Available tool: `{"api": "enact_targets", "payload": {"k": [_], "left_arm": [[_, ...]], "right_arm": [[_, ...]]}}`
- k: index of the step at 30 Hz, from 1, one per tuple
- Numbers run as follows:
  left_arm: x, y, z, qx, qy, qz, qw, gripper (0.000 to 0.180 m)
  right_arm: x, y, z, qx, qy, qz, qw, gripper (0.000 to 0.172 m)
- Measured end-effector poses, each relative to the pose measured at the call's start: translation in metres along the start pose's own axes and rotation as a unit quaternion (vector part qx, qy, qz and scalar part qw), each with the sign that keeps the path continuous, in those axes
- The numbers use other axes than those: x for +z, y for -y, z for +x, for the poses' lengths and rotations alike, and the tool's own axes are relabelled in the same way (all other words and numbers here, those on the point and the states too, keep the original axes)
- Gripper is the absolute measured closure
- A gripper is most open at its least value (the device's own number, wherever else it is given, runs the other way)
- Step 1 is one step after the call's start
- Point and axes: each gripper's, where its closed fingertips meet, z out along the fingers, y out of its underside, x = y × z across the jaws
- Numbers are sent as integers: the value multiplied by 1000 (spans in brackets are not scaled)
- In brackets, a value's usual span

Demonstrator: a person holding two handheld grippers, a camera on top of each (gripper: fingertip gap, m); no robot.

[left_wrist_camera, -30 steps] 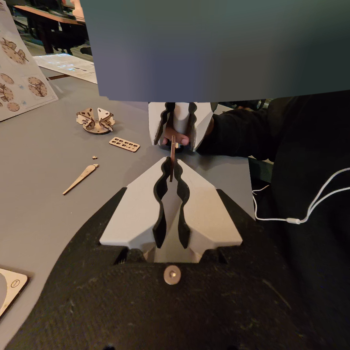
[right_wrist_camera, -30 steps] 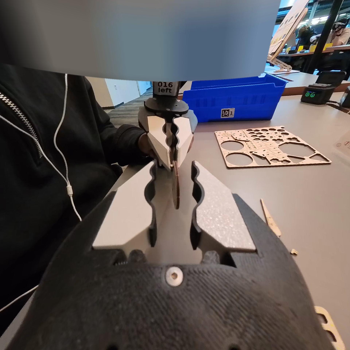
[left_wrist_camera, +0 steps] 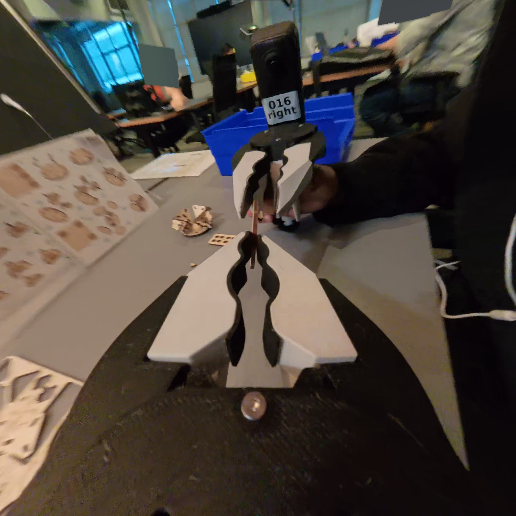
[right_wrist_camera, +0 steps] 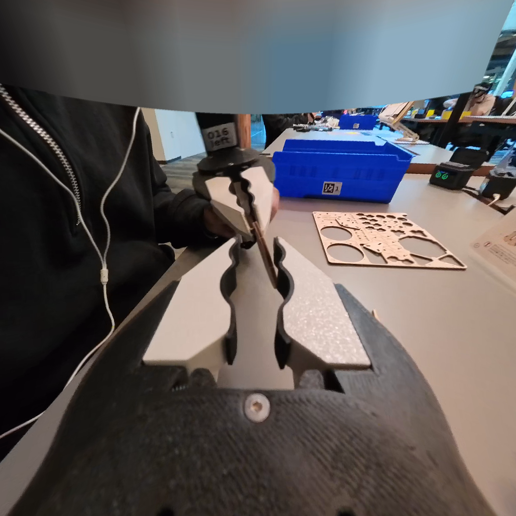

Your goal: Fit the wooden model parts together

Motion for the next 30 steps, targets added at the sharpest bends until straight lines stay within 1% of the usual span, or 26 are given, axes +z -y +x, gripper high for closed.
{"api": "enact_targets", "payload": {"k": [2, 4, 10, 18, 27, 30], "left_arm": [[2, -1, 1, 40, 22, -11, 999, 180], [2, -2, 1, 64, 36, -16, 997, 180], [3, -3, -1, 98, 60, -25, 993, 180], [3, -1, -2, 176, 103, -28, 979, 180], [3, 0, -2, 189, 110, -25, 975, 180], [4, -1, -1, 169, 93, -22, 981, 180]], "right_arm": [[-1, 0, 2, -3, -7, 1, 1000, 150], [-1, 1, 2, -5, -7, 2, 1000, 150], [0, 0, 1, -10, -6, 1, 1000, 151], [-3, 1, 4, -31, -19, -8, 999, 152], [-2, 2, 3, -37, -21, -3, 999, 152], [-2, 2, 3, -41, -24, -6, 999, 155]]}}
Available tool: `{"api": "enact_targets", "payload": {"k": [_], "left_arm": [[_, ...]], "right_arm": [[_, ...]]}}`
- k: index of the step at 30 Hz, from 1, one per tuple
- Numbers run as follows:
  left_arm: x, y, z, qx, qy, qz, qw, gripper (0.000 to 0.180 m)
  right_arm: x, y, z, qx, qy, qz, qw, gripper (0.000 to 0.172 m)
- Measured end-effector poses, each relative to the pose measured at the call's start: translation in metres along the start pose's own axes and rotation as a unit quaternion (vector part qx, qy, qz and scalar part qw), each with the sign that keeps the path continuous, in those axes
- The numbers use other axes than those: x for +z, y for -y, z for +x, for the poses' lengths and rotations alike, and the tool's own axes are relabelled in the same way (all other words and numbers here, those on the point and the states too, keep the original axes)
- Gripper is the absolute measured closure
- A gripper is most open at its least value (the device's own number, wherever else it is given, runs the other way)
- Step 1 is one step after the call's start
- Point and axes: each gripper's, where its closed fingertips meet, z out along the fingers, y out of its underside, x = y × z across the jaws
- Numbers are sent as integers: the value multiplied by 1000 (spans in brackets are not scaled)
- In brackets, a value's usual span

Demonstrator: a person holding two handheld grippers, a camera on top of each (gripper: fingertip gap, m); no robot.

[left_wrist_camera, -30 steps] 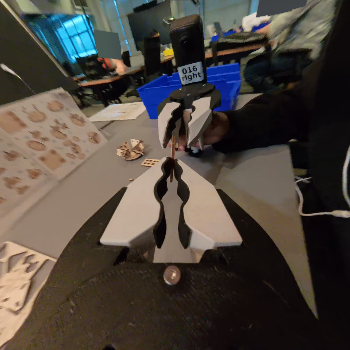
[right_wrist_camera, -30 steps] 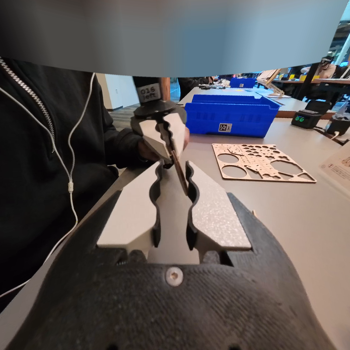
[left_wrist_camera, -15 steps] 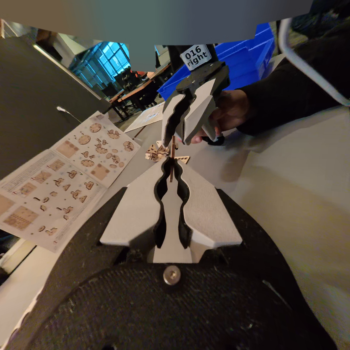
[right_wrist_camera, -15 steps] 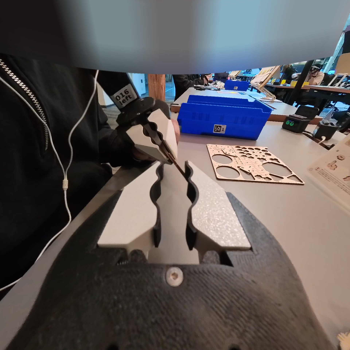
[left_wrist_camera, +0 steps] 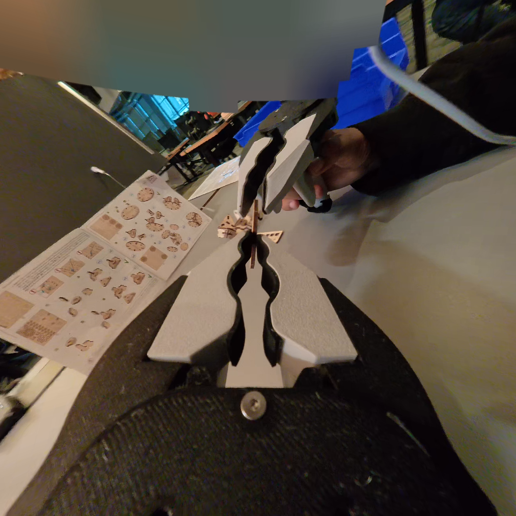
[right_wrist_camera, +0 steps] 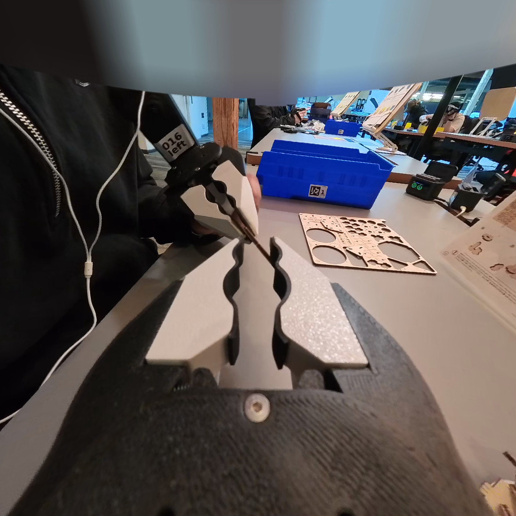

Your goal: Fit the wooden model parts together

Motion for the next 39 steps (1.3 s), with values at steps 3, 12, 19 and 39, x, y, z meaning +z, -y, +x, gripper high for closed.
{"api": "enact_targets", "payload": {"k": [3, 12, 19, 39], "left_arm": [[-3, -1, -1, -87, -45, 7, 995, 180], [3, -40, -33, -402, -85, -23, 912, 166], [8, -46, -27, -380, -81, -58, 920, 170], [26, -82, 30, -282, -145, -254, 914, 180]], "right_arm": [[2, -3, 3, 1, -9, -8, 1000, 163], [7, -53, 34, 297, -64, -112, 946, 172], [-5, -92, 21, 506, -39, -184, 842, 171], [2, -95, 26, 94, -123, -305, 940, 172]]}}
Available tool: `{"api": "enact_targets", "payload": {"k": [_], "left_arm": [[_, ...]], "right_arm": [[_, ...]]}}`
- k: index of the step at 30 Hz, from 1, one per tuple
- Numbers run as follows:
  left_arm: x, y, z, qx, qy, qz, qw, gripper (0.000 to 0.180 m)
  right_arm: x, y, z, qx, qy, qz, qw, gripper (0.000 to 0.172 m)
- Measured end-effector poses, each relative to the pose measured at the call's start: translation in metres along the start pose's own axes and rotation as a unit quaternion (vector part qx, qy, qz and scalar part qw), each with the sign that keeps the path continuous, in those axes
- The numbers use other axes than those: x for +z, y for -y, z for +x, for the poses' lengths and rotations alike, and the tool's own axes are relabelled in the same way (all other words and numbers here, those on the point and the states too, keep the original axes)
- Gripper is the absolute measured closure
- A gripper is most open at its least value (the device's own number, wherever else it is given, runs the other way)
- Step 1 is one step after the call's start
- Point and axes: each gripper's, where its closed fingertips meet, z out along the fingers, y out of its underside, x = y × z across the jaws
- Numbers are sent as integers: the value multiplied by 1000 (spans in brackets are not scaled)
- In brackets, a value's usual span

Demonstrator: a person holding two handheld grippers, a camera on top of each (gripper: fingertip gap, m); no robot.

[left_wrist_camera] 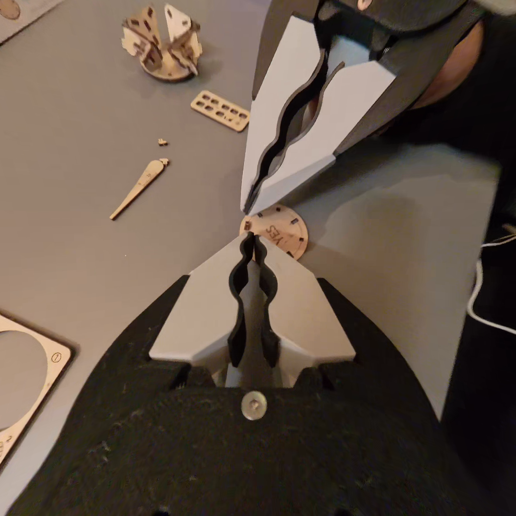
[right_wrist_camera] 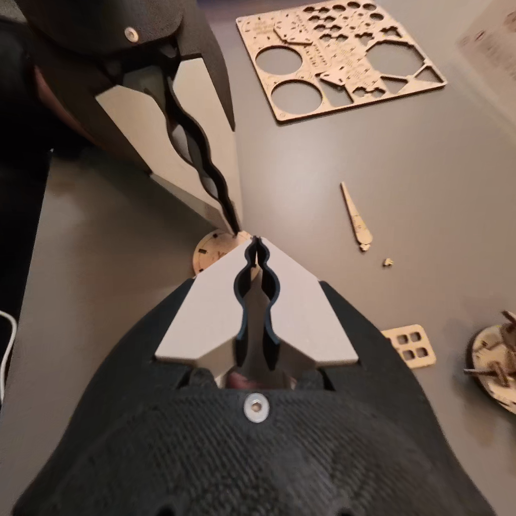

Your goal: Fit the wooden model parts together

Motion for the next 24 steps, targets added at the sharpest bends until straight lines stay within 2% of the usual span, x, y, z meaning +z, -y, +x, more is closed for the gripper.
{"api": "enact_targets", "payload": {"k": [2, 4, 12, 15, 18, 22, 24], "left_arm": [[6, -7, -1, 23, 22, -30, 999, 180], [6, -6, -1, 33, 31, -29, 999, 180], [5, -7, 0, -33, -25, -27, 999, 180], [5, -7, 0, -33, -23, -27, 999, 180], [5, -7, -1, -28, -17, -28, 999, 180], [5, -8, -1, -43, -29, -28, 998, 180], [5, -8, 0, -49, -34, -28, 998, 180]], "right_arm": [[5, -3, -2, 0, -1, -9, 1000, 172], [5, -3, 4, 0, -26, -8, 1000, 172], [-2, 7, 7, -19, -45, 15, 999, 172], [-2, 11, 1, -41, -40, 22, 998, 172], [8, -5, 1, -34, -33, -23, 999, 172], [-3, 11, 4, -33, -44, 25, 998, 172], [1, 8, 1, -31, -35, 15, 999, 172]]}}
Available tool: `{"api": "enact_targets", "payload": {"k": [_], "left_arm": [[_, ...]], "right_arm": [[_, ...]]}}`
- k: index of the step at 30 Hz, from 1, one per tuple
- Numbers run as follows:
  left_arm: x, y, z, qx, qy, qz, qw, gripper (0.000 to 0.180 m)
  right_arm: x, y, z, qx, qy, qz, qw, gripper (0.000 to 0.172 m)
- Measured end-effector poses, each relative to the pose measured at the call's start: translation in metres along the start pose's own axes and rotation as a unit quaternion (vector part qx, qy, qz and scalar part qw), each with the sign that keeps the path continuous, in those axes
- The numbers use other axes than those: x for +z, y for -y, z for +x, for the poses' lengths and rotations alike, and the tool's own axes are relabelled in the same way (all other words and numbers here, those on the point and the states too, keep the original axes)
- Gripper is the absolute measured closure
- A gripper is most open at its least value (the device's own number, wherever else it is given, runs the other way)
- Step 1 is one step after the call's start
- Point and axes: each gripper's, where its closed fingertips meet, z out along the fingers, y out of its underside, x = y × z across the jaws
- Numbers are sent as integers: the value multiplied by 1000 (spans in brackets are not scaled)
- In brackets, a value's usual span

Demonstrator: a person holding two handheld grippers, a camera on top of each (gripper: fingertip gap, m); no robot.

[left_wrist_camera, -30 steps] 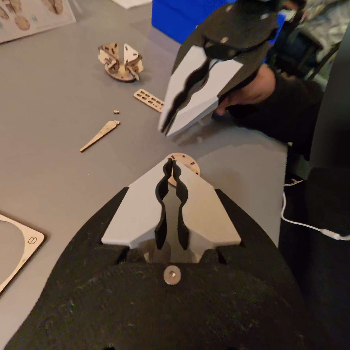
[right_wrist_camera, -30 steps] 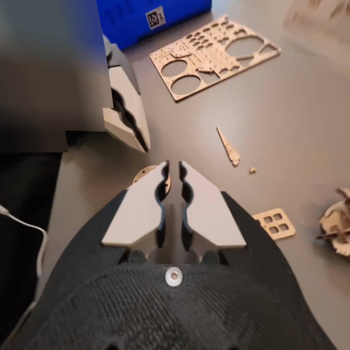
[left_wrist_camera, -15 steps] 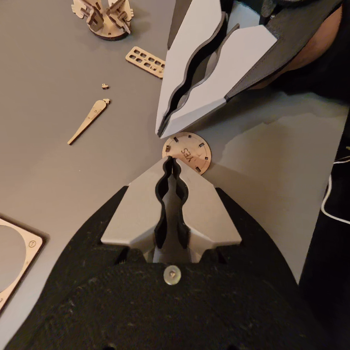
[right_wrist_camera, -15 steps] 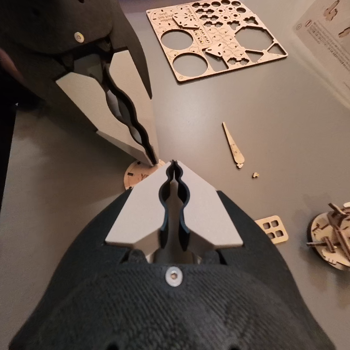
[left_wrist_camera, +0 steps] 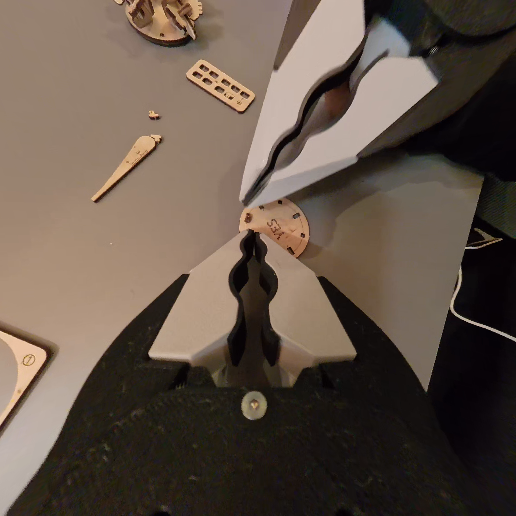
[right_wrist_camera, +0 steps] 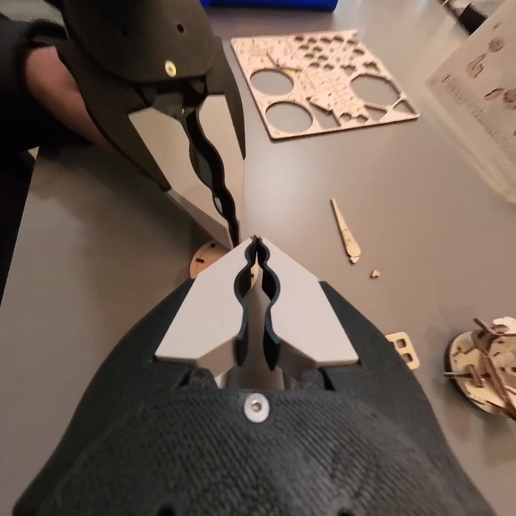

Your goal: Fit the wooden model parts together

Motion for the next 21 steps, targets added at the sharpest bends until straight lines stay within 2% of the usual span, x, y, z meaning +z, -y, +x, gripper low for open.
{"api": "enact_targets", "payload": {"k": [2, 7, 9, 14, 17, 21], "left_arm": [[0, 0, 0, -2, -2, 0, 1000, 180], [0, 0, 0, 3, 3, 0, 1000, 180], [0, 0, 0, 1, 1, 0, 1000, 180], [0, 0, 0, -3, -2, 0, 1000, 180], [0, 0, 0, -4, -3, 1, 1000, 180], [0, -1, 0, -4, -2, 0, 1000, 180]], "right_arm": [[8, -13, -3, 4, 10, -34, 999, 172], [-3, 6, 2, -12, -10, 15, 1000, 172], [7, -11, -2, -3, 6, -35, 999, 172], [-6, 11, 1, -11, -9, 31, 999, 172], [9, -15, -3, 11, 16, -40, 999, 172], [-3, 3, 5, 17, 4, 22, 1000, 172]]}}
